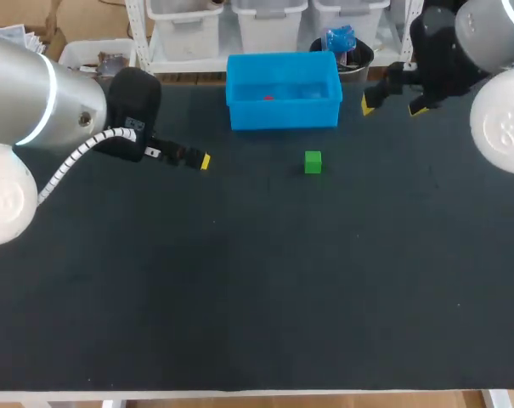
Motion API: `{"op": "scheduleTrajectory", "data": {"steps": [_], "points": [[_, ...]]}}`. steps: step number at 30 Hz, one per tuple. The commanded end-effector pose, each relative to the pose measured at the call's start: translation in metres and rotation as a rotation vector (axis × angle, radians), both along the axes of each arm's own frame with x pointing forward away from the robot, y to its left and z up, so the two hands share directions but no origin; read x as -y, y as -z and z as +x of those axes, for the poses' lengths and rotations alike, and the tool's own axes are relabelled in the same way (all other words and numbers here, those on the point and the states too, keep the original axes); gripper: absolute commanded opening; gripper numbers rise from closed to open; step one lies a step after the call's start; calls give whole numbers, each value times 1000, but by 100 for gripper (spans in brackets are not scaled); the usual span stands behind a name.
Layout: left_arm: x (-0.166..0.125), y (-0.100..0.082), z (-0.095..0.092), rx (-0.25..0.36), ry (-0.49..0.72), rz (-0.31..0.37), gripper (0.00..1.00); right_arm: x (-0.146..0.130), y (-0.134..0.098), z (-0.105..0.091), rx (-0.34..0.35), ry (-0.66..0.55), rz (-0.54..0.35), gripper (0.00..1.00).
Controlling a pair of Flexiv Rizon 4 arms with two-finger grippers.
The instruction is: Use the left arm to pick the red cube and place it into the blue plastic box first, then use the right arm to grasp the green cube and put it into the same blue plastic box after the first action is fully finished.
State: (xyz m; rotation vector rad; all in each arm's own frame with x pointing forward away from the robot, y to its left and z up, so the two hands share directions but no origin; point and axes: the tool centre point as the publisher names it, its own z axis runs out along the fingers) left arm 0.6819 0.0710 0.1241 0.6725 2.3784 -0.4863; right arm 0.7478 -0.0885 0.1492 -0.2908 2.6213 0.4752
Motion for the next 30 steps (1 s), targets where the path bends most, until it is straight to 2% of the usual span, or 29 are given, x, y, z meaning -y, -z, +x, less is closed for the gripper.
{"op": "scheduleTrajectory", "data": {"steps": [1,4,7,9,13,17,25,30], "points": [[-2,1,2,0,9,-8,100,0,-1,-1,1,4,-3,100],[-2,1,2,0,9,-8,100,-5,-2,1,-11,13,-33,100],[-2,1,2,0,9,-8,100,-16,-6,4,-53,50,-114,100],[-2,1,2,0,9,-8,100,-25,-6,6,-94,65,-122,100],[-2,1,2,0,9,-8,100,-40,-3,10,-132,89,-143,100],[-2,1,2,0,9,-8,100,-55,6,15,-173,109,-216,100],[-2,1,2,0,9,-8,100,-70,17,23,-201,164,-286,100],[-2,1,2,0,9,-8,100,-78,22,26,-203,165,-295,100]]}}
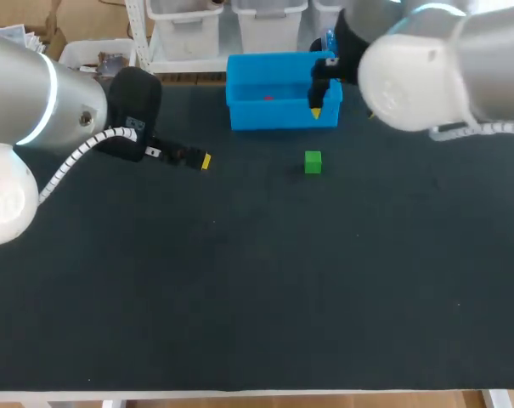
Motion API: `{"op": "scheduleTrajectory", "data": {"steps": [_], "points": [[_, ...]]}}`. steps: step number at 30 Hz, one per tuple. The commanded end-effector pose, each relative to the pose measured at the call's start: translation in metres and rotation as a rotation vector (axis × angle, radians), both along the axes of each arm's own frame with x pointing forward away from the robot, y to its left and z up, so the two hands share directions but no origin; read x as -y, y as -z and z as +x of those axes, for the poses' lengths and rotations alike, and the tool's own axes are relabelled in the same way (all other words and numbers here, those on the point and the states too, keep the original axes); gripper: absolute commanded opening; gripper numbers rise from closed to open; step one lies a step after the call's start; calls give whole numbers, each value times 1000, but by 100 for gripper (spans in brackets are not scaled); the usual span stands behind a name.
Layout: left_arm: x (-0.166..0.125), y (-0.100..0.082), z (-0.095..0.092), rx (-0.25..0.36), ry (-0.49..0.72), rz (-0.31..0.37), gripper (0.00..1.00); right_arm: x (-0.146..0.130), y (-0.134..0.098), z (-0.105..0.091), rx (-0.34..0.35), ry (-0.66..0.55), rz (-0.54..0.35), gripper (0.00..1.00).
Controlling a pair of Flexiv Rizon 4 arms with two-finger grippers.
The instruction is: Use the left arm to pick the red cube and place it into the blue plastic box first, then use the right arm to grasp the green cube and put it into the same blue plastic box after the first action is fully finished.
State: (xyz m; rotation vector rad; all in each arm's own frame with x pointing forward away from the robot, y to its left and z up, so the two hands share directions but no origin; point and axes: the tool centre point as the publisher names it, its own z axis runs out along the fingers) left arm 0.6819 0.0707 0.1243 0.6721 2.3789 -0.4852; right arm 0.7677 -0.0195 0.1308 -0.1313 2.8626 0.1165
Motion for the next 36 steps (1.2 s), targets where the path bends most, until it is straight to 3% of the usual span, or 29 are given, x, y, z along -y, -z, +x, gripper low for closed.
{"op": "scheduleTrajectory", "data": {"steps": [1,6,25,36], "points": [[-2,1,2,0,10,-9,100,-12,4,7,-16,14,-54,100],[-2,1,2,0,10,-9,100,-20,19,8,-21,34,-74,100],[-2,1,2,0,10,-9,100,-24,76,9,-14,127,-14,100],[-2,1,2,0,10,-9,100,-36,110,19,-31,138,-9,100]]}}
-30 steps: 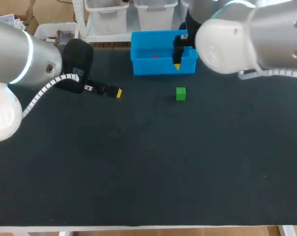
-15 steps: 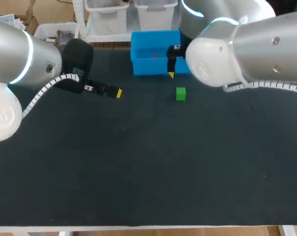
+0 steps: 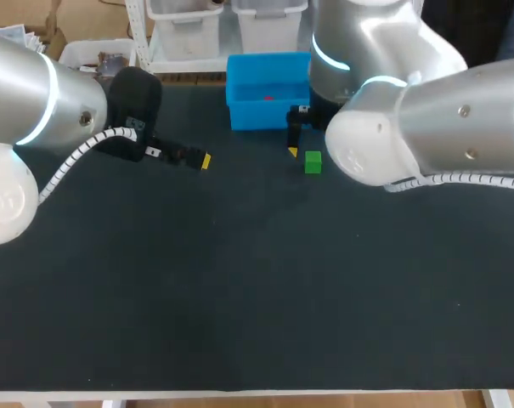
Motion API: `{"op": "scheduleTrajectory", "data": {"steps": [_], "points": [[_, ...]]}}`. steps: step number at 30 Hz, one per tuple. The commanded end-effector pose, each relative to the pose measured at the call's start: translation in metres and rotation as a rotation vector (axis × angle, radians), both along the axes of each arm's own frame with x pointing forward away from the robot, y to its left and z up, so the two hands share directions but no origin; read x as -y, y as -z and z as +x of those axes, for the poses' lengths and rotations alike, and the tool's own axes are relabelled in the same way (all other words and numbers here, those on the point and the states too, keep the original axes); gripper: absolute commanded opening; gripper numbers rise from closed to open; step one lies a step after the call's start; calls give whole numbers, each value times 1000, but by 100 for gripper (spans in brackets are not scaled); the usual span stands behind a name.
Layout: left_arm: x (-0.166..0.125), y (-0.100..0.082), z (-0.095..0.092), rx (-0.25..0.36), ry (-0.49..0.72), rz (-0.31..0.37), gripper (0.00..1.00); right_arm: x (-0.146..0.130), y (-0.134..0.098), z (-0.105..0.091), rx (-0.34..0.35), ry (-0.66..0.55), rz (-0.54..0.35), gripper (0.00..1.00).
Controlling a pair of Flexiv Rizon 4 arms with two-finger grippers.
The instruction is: Use the left arm to pick the red cube and place it into the blue plastic box first, then use the right arm to grasp the green cube and put it into the same blue plastic box after the first action is fully finished.
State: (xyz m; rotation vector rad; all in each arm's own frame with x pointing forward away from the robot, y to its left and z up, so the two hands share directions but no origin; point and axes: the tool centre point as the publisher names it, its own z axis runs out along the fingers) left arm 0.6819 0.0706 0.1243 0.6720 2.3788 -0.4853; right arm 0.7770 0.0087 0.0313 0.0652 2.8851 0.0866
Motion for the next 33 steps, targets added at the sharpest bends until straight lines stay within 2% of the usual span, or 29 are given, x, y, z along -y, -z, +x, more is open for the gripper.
{"op": "scheduleTrajectory", "data": {"steps": [1,16,31,33], "points": [[-2,1,2,0,10,-9,100,-9,12,10,-8,1,-5,100],[-2,1,2,0,10,-9,100,-12,31,19,-22,-50,-62,100],[-2,1,2,0,10,-9,100,-9,46,24,-40,-73,-83,100],[-2,1,2,0,10,-9,100,-9,47,24,-40,-76,-80,0]]}}
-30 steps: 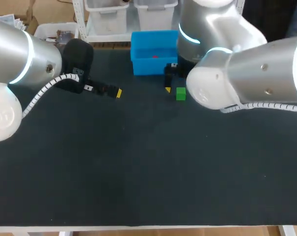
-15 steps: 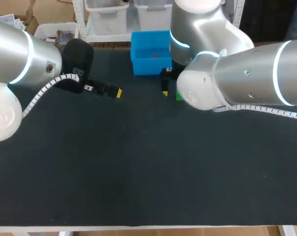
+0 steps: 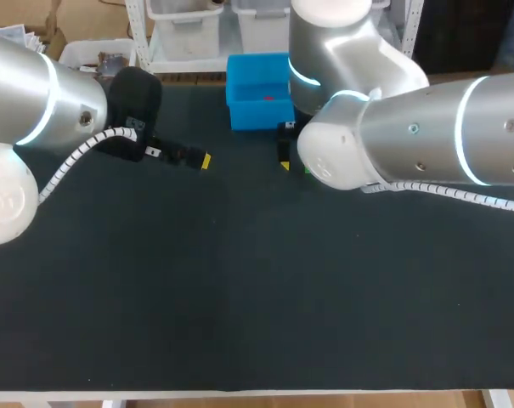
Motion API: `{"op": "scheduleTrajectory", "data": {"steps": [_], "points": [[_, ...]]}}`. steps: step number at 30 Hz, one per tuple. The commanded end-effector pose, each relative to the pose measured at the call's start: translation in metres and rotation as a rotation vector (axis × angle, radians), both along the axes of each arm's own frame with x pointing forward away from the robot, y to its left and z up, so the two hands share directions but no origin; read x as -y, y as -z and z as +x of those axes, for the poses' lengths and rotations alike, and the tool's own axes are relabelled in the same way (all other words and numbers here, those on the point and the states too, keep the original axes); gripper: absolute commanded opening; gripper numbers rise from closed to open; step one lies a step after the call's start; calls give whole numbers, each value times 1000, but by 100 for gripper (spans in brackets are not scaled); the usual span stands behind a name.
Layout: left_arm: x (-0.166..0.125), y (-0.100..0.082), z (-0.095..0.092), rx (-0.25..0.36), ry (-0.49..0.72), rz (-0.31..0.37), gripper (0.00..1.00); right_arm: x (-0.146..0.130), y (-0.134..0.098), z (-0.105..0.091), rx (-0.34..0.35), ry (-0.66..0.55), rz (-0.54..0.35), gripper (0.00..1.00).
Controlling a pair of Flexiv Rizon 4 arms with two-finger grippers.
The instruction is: Use the left arm to pick the red cube and place it into the blue plastic box first, then use the right arm to grasp the green cube and put it into the same blue plastic box after the first action is fully finished.
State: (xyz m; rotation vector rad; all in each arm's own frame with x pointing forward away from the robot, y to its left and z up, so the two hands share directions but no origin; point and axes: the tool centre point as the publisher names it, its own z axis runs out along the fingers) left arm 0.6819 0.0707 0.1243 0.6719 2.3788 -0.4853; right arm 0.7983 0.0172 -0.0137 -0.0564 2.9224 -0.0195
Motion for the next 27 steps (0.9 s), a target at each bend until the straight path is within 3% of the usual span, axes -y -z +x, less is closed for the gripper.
{"op": "scheduleTrajectory", "data": {"steps": [1,16,21,27], "points": [[-2,1,2,0,10,-9,100,-1,3,3,-5,-2,4,0],[-2,1,2,0,10,-9,100,0,4,2,-7,6,-3,0],[-2,1,2,0,10,-9,100,7,-11,2,11,13,-6,0],[-2,1,2,0,10,-9,100,15,-51,2,41,17,-11,0]]}}
